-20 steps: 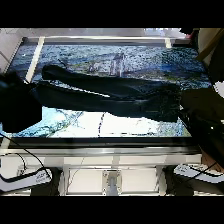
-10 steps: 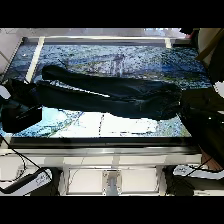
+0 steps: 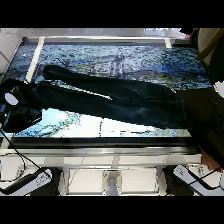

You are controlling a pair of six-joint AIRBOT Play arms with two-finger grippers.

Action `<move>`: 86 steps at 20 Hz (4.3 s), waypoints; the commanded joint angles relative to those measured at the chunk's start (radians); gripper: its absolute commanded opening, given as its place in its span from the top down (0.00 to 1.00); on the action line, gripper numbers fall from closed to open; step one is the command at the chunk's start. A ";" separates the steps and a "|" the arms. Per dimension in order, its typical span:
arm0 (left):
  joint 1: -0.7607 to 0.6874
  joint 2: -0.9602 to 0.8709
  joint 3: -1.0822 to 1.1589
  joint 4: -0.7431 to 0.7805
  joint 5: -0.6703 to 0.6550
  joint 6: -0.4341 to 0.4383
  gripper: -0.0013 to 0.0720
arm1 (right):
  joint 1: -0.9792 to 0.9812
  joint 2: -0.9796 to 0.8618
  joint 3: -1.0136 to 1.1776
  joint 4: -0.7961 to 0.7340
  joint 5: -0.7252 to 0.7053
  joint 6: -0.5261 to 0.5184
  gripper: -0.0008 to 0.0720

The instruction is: Fold the clothes and pants, and hang the long-sleeved shirts on hangers.

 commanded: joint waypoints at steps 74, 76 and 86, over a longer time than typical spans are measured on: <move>0.049 -0.315 0.048 -0.294 0.548 0.077 0.96 | -0.040 0.729 0.056 -0.352 0.171 0.450 0.18; 0.052 -0.274 0.048 -0.293 0.524 0.121 0.96 | -0.034 0.713 -0.101 -0.291 0.180 0.458 0.18; 0.055 -0.183 0.048 -0.289 0.503 0.181 0.96 | -0.037 0.291 -0.265 0.062 -0.188 0.493 0.10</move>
